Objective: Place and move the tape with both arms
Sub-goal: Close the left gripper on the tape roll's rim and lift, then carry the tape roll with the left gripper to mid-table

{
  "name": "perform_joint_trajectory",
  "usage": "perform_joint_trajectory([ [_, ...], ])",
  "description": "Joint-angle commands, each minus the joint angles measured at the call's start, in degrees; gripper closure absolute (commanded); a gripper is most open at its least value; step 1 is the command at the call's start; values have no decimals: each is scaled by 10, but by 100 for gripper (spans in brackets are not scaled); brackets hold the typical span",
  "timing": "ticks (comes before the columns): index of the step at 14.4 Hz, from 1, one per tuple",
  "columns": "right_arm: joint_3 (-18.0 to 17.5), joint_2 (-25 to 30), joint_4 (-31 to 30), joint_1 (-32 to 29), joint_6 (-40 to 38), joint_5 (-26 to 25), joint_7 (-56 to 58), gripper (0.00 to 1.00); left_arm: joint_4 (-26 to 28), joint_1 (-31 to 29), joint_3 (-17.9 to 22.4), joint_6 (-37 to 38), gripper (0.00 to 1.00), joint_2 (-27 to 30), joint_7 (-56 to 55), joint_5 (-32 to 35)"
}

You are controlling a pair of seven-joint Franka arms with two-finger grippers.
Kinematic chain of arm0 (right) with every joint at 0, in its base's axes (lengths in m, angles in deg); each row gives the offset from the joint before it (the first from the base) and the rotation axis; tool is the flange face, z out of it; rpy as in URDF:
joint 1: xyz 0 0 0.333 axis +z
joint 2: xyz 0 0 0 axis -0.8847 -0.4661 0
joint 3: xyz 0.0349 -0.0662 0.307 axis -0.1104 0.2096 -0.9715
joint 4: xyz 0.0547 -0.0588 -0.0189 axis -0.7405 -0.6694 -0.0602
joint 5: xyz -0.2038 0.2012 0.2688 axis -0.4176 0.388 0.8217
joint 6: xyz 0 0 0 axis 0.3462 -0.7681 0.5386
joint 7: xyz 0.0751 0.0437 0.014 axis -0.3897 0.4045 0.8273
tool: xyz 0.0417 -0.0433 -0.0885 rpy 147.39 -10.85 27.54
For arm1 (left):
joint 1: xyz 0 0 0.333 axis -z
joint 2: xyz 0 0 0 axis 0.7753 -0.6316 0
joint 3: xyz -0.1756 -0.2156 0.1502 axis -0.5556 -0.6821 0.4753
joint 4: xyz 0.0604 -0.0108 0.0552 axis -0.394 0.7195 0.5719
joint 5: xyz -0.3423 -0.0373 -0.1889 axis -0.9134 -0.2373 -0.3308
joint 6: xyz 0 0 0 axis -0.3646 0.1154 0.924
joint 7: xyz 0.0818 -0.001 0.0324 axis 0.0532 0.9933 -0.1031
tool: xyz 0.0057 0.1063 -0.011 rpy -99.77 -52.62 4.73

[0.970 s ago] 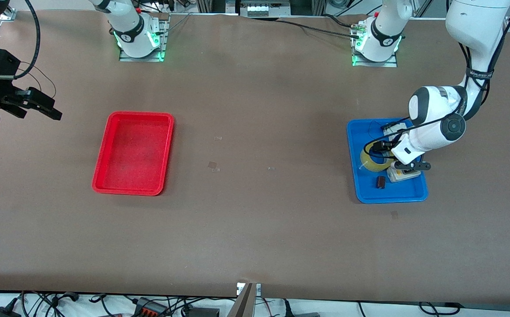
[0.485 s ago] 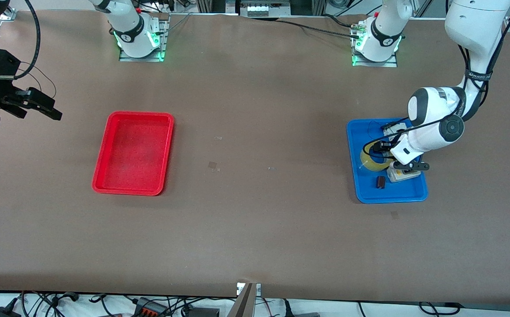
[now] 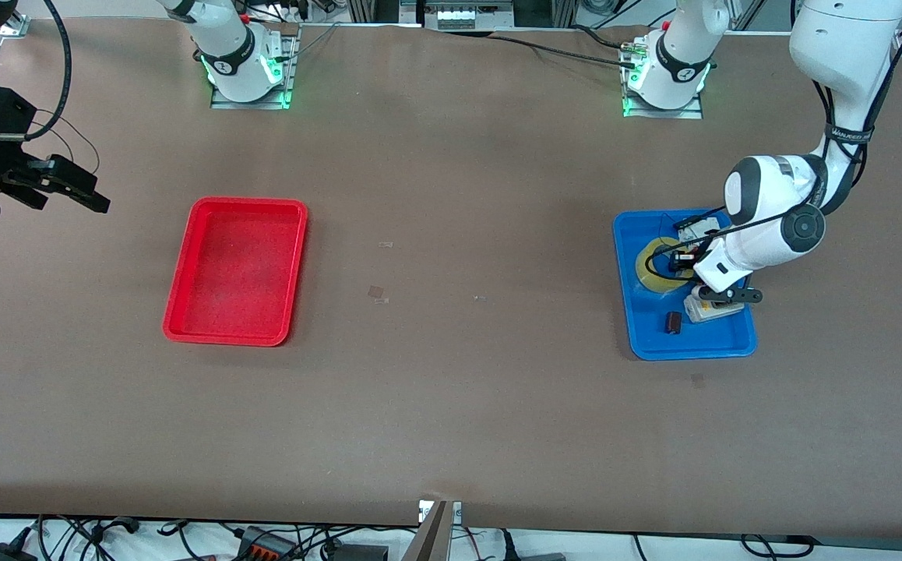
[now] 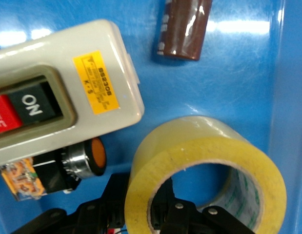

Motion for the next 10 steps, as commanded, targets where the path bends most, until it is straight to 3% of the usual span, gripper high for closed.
perform_joint_trajectory([
  [1, -3, 3, 1, -5, -4, -5, 9, 2, -16, -9, -1, 44, 80, 25, 24, -7],
  [5, -3, 3, 1, -5, -4, -5, 9, 2, -93, 6, -3, 177, 80, 47, 14, -7],
  [7, -3, 3, 1, -5, -3, -5, 9, 2, -101, 25, -9, 203, 80, 60, 0, -7],
  [10, -3, 3, 1, -5, -4, -5, 8, 2, -115, 30, -80, 204, 80, 64, -103, -7],
])
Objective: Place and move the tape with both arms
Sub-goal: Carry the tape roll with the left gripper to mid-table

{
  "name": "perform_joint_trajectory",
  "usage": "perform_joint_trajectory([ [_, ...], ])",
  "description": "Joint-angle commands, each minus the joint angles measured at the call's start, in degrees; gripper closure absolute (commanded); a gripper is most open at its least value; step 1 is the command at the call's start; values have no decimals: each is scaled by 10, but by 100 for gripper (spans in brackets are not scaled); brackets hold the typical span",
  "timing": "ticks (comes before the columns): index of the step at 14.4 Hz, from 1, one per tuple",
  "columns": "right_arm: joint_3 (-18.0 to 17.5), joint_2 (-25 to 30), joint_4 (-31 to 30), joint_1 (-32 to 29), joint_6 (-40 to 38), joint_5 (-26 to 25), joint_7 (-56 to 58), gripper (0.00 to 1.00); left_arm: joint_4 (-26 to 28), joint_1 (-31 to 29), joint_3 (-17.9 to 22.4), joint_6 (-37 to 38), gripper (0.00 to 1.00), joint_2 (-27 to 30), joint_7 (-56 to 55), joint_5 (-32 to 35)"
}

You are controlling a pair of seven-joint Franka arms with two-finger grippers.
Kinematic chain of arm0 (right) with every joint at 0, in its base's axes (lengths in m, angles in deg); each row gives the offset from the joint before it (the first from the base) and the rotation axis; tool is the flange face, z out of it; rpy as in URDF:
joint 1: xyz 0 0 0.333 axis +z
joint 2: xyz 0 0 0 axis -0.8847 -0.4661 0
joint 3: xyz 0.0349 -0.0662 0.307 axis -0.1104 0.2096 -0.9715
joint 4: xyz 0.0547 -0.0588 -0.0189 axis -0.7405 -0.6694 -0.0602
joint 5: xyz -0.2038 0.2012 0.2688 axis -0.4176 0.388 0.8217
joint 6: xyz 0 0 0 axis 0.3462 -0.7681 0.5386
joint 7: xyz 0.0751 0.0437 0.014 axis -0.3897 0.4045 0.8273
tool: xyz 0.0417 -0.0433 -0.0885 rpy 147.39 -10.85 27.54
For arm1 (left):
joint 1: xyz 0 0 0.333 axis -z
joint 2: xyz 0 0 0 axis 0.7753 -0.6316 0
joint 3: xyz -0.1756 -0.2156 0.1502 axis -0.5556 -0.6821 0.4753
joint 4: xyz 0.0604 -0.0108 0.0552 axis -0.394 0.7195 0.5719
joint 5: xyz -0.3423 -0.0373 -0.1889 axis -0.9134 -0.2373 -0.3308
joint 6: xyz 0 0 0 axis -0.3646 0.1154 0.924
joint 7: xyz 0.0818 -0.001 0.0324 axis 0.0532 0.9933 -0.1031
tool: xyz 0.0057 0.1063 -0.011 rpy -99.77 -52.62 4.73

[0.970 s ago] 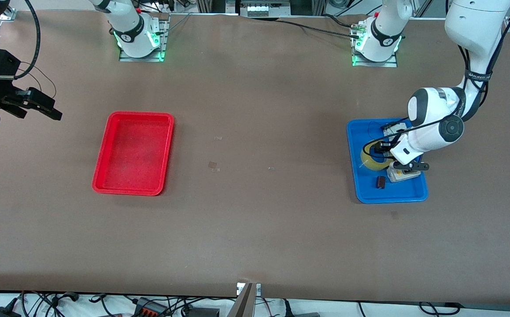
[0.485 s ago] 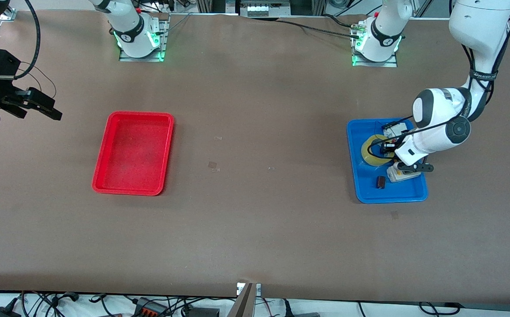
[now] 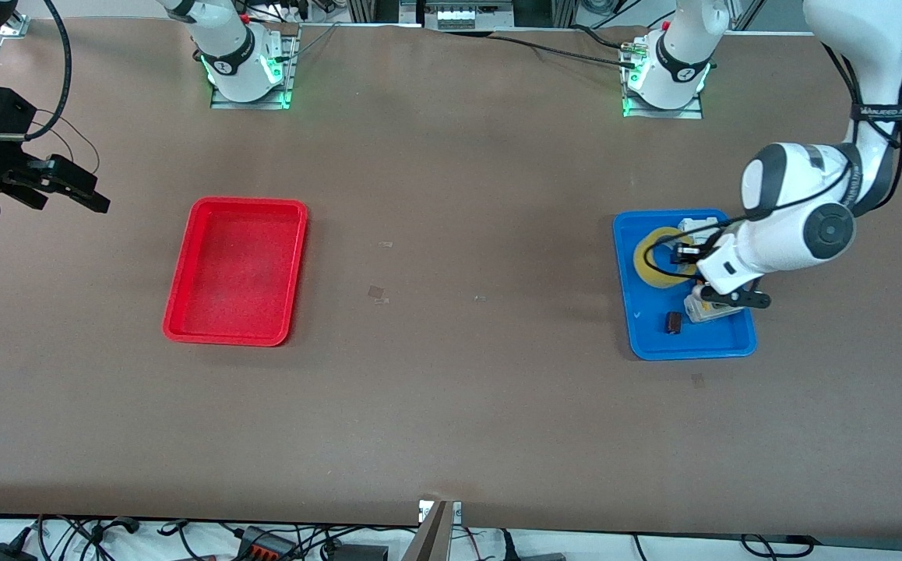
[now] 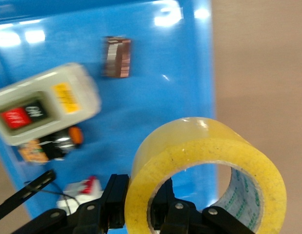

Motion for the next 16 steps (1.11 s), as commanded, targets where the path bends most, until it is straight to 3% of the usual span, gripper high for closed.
perform_joint_trajectory([
  [1, -3, 3, 1, -5, -5, -5, 9, 2, -21, 6, -59, 13, 80, 6, -88, -7],
  [3, -3, 4, 1, -6, -5, -5, 9, 2, -37, 29, -81, 13, 80, 1, -156, -7],
  [8, -3, 3, 1, -6, -2, -5, 9, 2, -134, 151, -82, 13, 78, -64, -315, -7],
  [14, -3, 0, 1, -5, 0, -5, 9, 2, -325, 311, -73, 8, 79, -237, -475, -6],
  [16, -3, 0, 1, -5, 0, -5, 9, 2, -381, 334, -70, 7, 79, -290, -506, -5],
])
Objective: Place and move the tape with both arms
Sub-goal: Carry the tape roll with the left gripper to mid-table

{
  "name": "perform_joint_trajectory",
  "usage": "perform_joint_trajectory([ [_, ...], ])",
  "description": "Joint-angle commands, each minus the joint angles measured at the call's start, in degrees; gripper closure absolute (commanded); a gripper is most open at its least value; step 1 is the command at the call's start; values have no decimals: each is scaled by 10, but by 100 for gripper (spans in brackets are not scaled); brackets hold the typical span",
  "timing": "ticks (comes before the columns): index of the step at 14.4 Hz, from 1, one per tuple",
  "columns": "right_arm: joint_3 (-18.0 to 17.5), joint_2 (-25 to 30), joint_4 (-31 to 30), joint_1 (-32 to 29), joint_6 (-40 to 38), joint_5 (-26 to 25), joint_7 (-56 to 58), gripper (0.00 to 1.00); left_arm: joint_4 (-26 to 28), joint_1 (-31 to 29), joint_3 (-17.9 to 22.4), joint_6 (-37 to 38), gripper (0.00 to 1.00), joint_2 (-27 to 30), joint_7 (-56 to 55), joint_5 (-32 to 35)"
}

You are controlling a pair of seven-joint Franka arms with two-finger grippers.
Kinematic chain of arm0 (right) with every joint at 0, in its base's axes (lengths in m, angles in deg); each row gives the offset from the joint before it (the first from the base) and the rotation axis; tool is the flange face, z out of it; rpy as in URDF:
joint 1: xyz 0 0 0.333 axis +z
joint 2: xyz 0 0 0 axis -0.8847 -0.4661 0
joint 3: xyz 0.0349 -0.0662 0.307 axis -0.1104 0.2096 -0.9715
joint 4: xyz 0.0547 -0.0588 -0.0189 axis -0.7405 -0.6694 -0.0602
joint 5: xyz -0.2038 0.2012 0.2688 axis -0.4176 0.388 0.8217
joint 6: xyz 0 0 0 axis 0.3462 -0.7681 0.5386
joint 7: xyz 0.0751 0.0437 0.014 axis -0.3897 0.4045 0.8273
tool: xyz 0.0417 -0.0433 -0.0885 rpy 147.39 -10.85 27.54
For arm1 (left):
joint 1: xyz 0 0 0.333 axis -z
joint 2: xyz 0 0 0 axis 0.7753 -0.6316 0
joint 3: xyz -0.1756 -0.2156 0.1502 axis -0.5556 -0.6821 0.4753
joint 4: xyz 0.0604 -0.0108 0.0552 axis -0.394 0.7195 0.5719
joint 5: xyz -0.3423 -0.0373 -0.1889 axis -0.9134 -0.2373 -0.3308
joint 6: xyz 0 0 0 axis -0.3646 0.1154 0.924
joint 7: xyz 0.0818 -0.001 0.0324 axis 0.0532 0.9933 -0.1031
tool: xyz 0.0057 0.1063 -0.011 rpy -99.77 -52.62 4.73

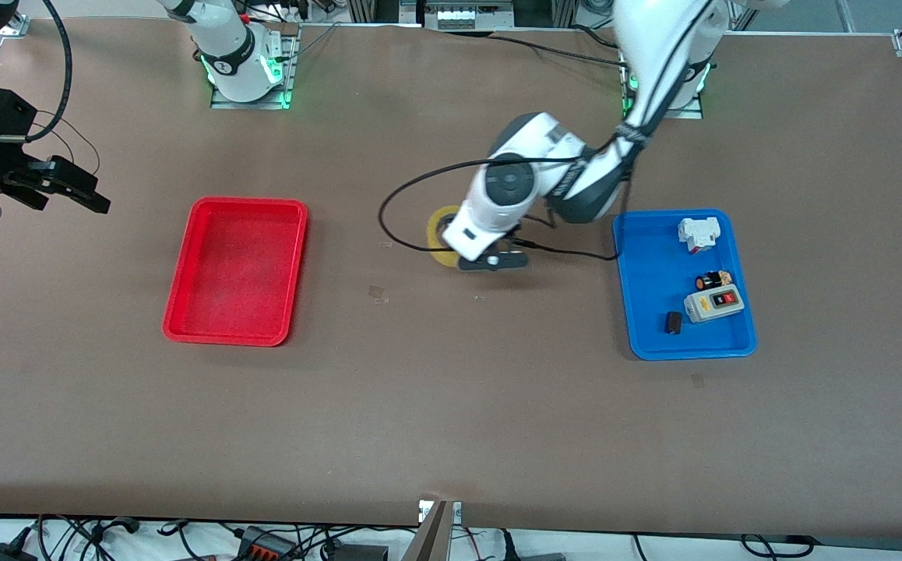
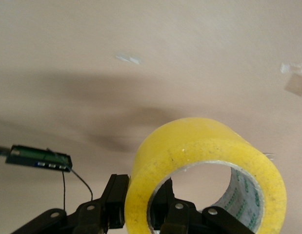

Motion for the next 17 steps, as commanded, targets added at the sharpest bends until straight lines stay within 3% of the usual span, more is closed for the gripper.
perform_joint_trajectory([
  [1, -3, 1, 1, -4, 0, -5, 9, 2, -109, 33, 14, 15, 79, -83, -29, 1],
  [7, -3, 1, 1, -4, 1, -5, 8, 2, -141, 66, 21, -16, 76, -129, -66, 23],
  [10, -3, 1, 1, -3, 1, -5, 8, 2, -141, 67, 22, -18, 56, -131, -70, 23],
  [11, -3, 1, 1, -3, 1, -5, 8, 2, -141, 67, 21, -19, 39, -131, -69, 23],
  [14, -3, 0, 1, -2, 2, -5, 7, 2, -141, 67, 29, -18, 5, -130, -70, 24],
  [15, -3, 0, 1, -1, 2, -5, 7, 2, -141, 66, 28, -16, 0, -124, -74, 24],
  [17, -5, -3, 1, 2, 3, -5, 1, 2, -140, 57, 29, -9, 0, -105, -77, 24],
])
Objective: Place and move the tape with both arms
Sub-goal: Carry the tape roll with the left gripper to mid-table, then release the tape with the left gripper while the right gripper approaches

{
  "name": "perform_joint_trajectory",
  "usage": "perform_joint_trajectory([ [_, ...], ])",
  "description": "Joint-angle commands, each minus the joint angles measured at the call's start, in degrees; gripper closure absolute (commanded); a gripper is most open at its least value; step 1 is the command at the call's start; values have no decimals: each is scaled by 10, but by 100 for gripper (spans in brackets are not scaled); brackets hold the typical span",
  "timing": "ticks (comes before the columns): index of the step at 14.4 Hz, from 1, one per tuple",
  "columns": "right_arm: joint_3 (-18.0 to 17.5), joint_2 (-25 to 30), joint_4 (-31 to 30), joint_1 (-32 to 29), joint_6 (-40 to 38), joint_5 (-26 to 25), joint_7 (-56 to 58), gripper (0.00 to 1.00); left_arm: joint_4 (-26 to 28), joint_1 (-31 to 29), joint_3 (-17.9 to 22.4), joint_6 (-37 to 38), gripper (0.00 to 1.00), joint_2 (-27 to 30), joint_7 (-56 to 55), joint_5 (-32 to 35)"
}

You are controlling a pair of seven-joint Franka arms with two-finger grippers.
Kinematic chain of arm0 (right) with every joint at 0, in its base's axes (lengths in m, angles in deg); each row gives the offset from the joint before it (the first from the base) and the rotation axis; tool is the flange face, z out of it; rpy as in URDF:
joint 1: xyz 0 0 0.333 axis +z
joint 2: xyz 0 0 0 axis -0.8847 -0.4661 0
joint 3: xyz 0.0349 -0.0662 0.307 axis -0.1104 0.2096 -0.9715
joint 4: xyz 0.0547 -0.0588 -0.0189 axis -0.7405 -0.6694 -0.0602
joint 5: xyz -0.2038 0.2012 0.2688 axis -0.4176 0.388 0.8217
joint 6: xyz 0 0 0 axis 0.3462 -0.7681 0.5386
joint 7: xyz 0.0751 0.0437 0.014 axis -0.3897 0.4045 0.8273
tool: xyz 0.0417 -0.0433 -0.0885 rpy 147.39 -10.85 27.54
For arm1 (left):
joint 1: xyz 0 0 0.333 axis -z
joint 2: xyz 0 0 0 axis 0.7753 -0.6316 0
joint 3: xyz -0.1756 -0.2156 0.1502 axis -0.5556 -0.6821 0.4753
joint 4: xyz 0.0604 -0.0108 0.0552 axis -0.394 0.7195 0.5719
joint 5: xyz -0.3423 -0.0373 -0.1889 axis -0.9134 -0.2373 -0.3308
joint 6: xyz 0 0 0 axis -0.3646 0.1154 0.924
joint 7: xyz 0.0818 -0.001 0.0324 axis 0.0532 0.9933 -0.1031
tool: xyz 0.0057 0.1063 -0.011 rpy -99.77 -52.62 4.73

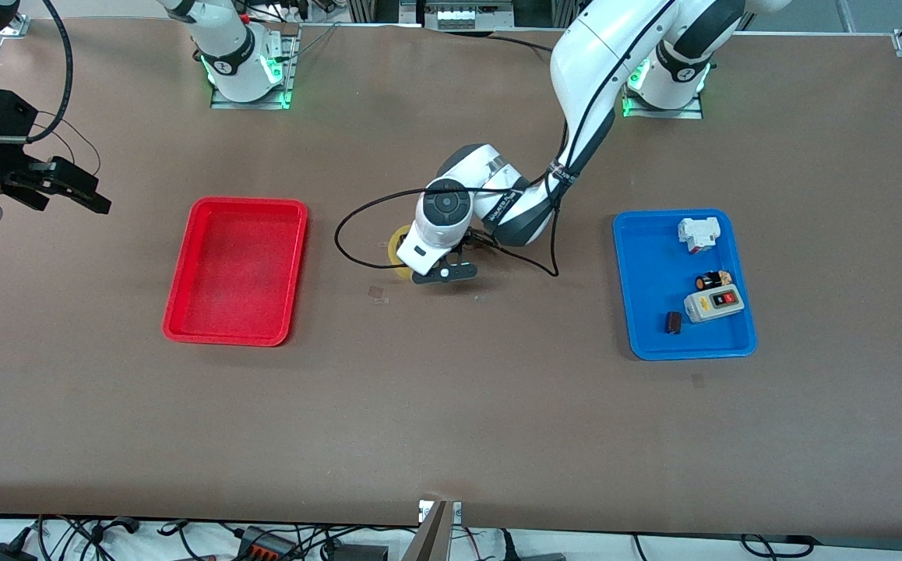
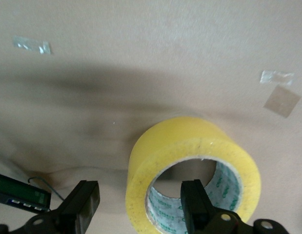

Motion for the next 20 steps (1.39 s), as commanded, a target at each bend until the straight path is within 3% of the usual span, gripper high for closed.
perform_joint_trajectory([
  [1, -6, -2, 1, 2, 4, -5, 0, 2, -6, -11, 7, 37, 0, 36, -15, 15],
  [5, -7, -14, 0, 31, 14, -5, -19, 2, -4, -75, 5, 148, 0, 121, -12, 13],
  [10, -7, -58, 0, 121, 63, -5, -117, 2, -2, -172, 1, 276, 0, 210, 0, 16],
  [17, -7, -172, -9, 256, 184, -5, -194, 2, -5, -294, 6, 394, 0, 278, 167, 39],
  [20, -7, -207, -48, 302, 270, -6, -254, 2, -6, -349, 2, 408, 0, 285, 255, 51],
])
